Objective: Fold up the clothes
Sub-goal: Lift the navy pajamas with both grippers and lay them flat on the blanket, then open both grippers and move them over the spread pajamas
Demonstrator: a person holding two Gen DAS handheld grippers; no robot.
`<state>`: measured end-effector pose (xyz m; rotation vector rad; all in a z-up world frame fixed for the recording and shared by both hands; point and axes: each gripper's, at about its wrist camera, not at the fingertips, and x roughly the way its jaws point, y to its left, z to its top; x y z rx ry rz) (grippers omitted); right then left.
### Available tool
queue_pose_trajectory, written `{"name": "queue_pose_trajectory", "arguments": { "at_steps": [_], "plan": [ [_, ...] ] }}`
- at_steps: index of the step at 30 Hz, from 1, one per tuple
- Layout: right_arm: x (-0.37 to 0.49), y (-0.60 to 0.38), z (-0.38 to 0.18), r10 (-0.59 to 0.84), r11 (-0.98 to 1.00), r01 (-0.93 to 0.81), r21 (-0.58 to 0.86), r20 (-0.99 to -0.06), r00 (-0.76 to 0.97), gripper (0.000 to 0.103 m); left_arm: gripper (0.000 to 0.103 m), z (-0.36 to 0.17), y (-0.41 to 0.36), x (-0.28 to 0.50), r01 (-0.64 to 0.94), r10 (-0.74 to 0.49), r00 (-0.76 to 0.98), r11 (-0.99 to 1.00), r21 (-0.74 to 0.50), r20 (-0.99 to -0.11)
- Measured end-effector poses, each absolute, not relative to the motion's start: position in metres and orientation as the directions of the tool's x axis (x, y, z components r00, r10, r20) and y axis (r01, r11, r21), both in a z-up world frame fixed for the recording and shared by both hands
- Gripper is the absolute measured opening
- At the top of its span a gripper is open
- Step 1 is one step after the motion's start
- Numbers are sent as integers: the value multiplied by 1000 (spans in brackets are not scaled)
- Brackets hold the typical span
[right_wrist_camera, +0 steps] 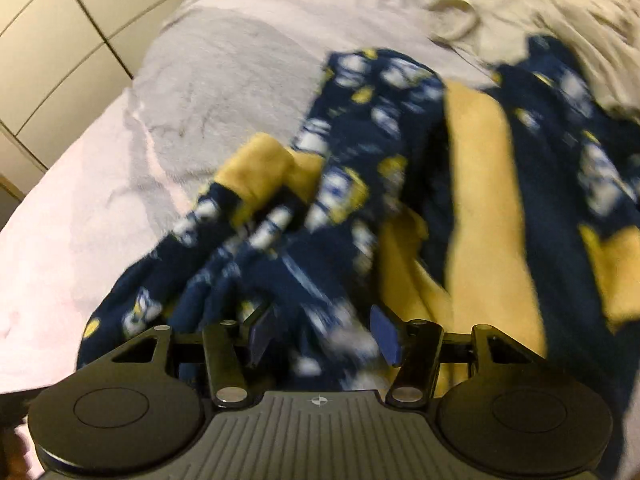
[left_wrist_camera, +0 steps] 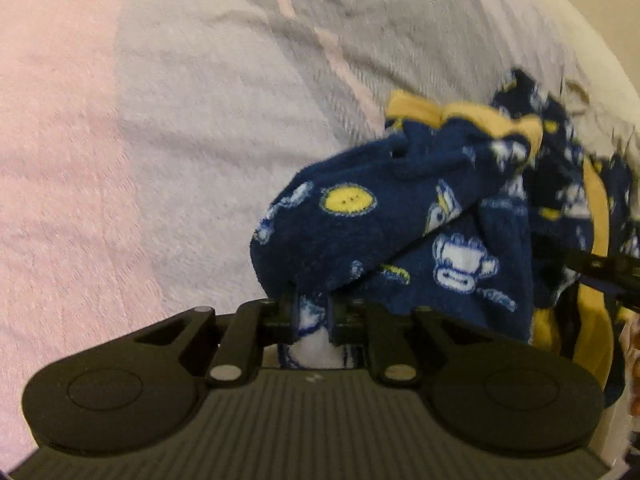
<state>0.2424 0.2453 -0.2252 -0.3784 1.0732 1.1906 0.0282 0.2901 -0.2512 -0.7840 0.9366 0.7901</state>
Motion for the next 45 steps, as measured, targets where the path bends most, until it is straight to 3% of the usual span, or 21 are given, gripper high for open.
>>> {"name": "queue_pose_trajectory", "arguments": {
  "at_steps": [1, 2, 8, 14, 16, 20, 24, 30, 32, 33, 45],
  "plan": [
    [241, 252, -230, 559, 376, -887, 268, -829, -14, 45, 10, -246, 293, 23, -851, 250, 383, 470, -234, -889],
    [240, 257, -232, 552, 376, -890, 257, -834, -7, 5, 10, -241, 296, 17, -859, 271, 391, 451, -243, -879],
    [223, 236, -178, 691, 265, -913, 310, -722, -45, 5, 9, -192, 310, -36, -896, 441, 396, 376, -234, -806],
    [174, 196, -74, 833, 20, -896, 444, -502, -231, 5, 9, -119, 318, -152, -950, 644, 309, 247, -192, -700],
    [140, 175, -49, 797, -131, -879, 458, -479, -369, 6, 10, -96, 313, -207, -968, 691, 252, 178, -178, -678],
    [50, 144, -66, 461, -313, -866, 389, -736, -497, 14, 11, -87, 291, -321, -992, 672, 105, 17, -127, -733],
    [11, 114, -112, 290, -155, -913, 376, -867, -406, 18, 9, -117, 241, -406, -998, 567, 1, -56, -39, -824],
    [-18, 90, -144, 257, -1, -955, 296, -923, -286, 25, 12, -156, 175, -450, -1000, 421, -10, -18, 3, -907],
    [-30, 83, -153, 238, 7, -970, 241, -943, -233, 38, 15, -164, 155, -455, -1000, 393, 4, -10, -9, -919],
    [-36, 75, -155, 219, 4, -974, 225, -951, -219, 39, 16, -167, 147, -454, -1000, 382, 12, -3, -14, -924],
    [-42, 54, -180, 169, -43, -988, 150, -973, -155, 40, 27, -177, 68, -394, -989, 332, -83, 92, 120, -940]
  ]
}}
